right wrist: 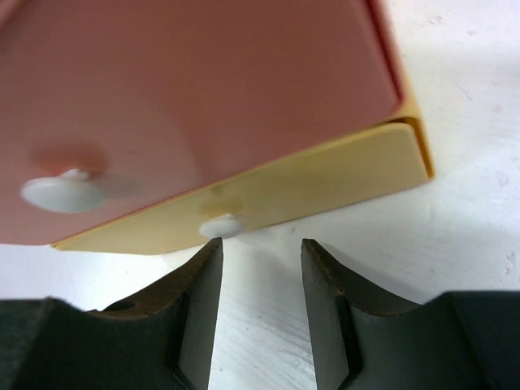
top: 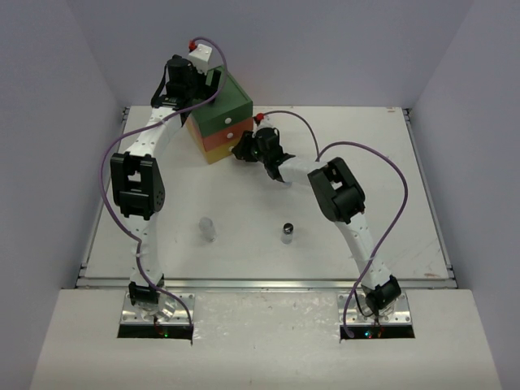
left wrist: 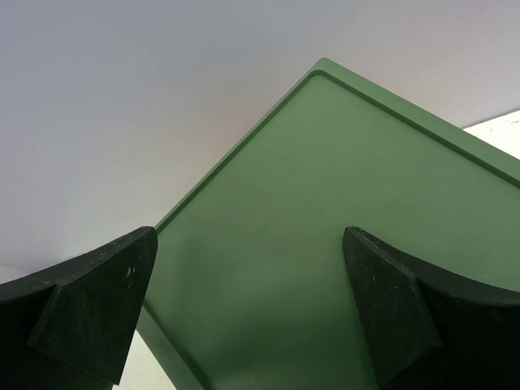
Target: Organize the makeup
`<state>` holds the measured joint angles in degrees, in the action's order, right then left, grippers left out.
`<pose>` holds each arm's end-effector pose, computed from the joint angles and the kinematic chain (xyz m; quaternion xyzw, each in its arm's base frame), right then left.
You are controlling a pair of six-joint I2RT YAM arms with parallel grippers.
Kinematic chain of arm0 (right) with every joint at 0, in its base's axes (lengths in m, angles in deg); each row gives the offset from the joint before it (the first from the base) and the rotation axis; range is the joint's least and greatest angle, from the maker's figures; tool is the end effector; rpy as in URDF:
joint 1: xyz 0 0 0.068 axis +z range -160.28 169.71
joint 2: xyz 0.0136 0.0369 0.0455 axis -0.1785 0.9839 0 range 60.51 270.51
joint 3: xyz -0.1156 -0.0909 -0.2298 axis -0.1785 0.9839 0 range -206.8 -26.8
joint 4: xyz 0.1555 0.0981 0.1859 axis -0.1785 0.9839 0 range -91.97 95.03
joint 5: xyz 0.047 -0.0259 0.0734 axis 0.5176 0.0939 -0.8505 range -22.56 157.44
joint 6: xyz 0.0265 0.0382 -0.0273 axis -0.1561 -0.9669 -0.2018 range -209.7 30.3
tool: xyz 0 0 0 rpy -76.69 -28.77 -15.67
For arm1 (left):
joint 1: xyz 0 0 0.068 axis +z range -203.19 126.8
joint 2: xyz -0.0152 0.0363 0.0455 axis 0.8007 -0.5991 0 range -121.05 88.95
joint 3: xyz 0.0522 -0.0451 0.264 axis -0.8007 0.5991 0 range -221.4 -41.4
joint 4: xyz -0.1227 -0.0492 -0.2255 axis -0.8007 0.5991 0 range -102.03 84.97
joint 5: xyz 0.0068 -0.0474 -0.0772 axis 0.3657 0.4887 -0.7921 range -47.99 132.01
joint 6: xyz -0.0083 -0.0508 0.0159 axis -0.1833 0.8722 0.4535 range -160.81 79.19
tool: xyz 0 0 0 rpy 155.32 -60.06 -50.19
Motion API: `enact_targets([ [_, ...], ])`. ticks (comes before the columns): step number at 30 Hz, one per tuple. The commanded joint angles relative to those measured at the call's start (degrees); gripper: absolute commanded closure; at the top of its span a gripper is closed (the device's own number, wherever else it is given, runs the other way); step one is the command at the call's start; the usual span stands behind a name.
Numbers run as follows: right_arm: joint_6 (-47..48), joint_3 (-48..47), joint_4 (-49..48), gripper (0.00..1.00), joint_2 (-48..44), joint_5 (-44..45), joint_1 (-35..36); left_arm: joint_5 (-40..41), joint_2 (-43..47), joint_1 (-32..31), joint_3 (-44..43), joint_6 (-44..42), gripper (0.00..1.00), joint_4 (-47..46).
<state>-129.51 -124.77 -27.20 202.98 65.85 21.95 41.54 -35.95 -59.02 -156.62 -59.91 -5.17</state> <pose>0.4644 0.2940 0.1092 0.0458 0.8142 0.3495 0.4614 0.5248 -0.0538 0.3168 0.1754 0.7821 0.0658 0.5944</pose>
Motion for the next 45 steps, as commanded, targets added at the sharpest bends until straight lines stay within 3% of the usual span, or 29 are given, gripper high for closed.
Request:
enact_targets([
  [1,8.0,-1.7,-8.2,0.55,-0.6,-4.3,0.8,0.2,-4.8,0.0,2.4,-2.5,0.0,12.8],
  [10,10.2,-2.7,-9.9,0.56,1.3,0.5,1.9,0.2,-5.0,0.0,2.0,-2.6,0.0,12.7],
  [26,11.7,-5.4,-8.7,0.62,2.7,1.4,1.9,1.8,-5.1,0.0,1.8,-3.2,0.0,12.7],
  [32,11.9,-6.0,-8.5,0.72,3.0,1.4,1.9,1.8,-5.2,-0.1,1.6,-3.1,0.0,12.7],
  [42,12.0,-2.7,-9.9,0.99,1.6,1.4,1.9,2.0,-5.1,-0.1,1.6,-3.1,0.0,12.7],
  [45,12.8,0.4,-10.8,1.0,-0.4,1.0,1.9,2.0,-5.0,0.0,1.6,-3.1,0.0,12.7],
])
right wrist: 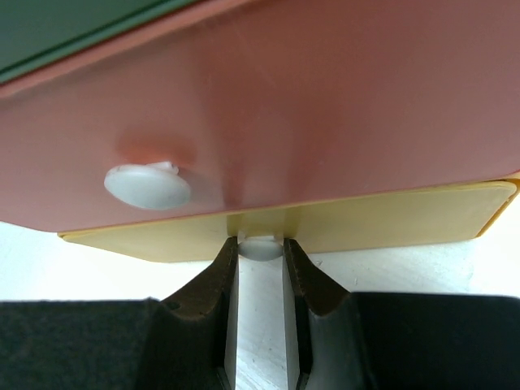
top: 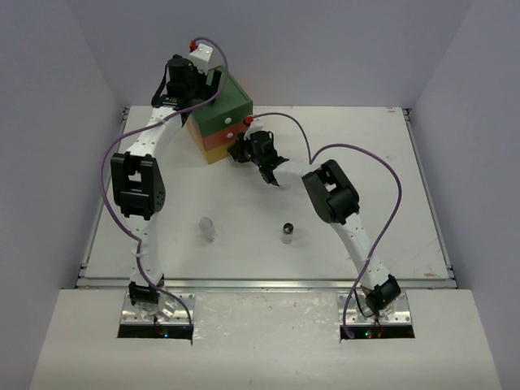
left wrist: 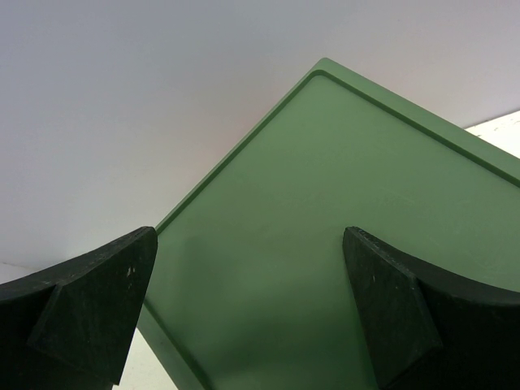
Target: Organize the makeup
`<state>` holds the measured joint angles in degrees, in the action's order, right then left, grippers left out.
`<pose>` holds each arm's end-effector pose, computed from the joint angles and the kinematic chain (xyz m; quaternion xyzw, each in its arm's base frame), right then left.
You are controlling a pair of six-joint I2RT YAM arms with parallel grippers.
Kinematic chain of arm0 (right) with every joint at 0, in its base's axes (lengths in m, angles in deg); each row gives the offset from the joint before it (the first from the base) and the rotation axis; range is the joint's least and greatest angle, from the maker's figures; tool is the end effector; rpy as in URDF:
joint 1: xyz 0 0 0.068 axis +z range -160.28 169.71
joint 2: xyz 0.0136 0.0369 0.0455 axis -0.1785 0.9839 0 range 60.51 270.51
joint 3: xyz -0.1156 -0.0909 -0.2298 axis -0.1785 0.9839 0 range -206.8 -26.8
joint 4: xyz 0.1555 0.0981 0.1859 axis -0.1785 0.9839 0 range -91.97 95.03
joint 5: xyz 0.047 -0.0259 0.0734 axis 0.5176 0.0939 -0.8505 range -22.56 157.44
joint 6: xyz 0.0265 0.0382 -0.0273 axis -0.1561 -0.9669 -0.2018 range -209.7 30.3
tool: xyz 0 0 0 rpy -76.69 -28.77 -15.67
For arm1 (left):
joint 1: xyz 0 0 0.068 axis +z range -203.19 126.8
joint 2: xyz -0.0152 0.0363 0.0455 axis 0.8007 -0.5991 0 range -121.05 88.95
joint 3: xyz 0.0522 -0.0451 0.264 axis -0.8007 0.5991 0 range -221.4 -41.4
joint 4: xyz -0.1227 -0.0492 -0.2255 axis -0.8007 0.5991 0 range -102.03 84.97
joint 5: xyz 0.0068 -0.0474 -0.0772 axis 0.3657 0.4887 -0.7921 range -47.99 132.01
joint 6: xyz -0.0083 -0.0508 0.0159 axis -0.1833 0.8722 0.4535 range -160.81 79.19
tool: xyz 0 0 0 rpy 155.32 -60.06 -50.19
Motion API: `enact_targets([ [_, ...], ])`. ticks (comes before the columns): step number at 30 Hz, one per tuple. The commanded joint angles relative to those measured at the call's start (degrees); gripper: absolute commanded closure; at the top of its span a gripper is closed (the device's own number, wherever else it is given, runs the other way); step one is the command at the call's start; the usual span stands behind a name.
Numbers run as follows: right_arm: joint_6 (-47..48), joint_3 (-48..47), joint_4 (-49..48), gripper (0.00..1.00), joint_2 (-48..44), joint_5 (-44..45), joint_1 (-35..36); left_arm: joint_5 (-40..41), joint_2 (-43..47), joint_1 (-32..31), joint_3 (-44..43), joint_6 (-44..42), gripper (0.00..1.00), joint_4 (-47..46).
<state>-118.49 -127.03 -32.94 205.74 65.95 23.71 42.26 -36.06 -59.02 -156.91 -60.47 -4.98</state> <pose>0.4628 0.3132 0.1067 -0.0438 0.7869 0.3293 0.5199 0.5252 -0.0534 0.3173 0.1756 0.7821 0.0737 0.5934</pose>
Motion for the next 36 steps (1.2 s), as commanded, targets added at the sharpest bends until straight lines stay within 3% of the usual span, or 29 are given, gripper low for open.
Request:
enact_targets([
  [1,2.1,3.7,-5.3,1.0,-3.8,0.6,0.2,1.2,-4.9,0.0,1.9,-2.4,0.0,12.5],
  [12,7.1,26.1,-11.4,1.0,-17.3,-4.1,1.7,1.4,-4.8,-0.1,1.6,-2.5,0.0,12.5],
  [21,8.8,36.1,-11.8,0.99,-25.0,-6.5,2.1,1.3,-4.4,0.0,1.5,-2.2,0.0,12.7],
  [23,9.4,36.0,-11.8,0.9,-25.3,-8.3,2.0,1.2,-4.5,-0.1,1.5,-2.1,0.0,12.8],
  [25,9.7,35.2,-11.3,0.68,-25.4,-9.9,2.0,1.2,-4.4,0.0,1.5,-2.1,0.0,12.8],
  [28,10.8,33.9,-8.6,0.46,-26.9,-12.4,2.0,1.2,-4.1,-0.1,1.6,-2.1,0.0,13.0],
  [36,18.0,34.9,4.7,0.38,-40.0,-22.5,1.8,1.1,-2.9,0.0,1.1,-2.6,0.0,13.0],
])
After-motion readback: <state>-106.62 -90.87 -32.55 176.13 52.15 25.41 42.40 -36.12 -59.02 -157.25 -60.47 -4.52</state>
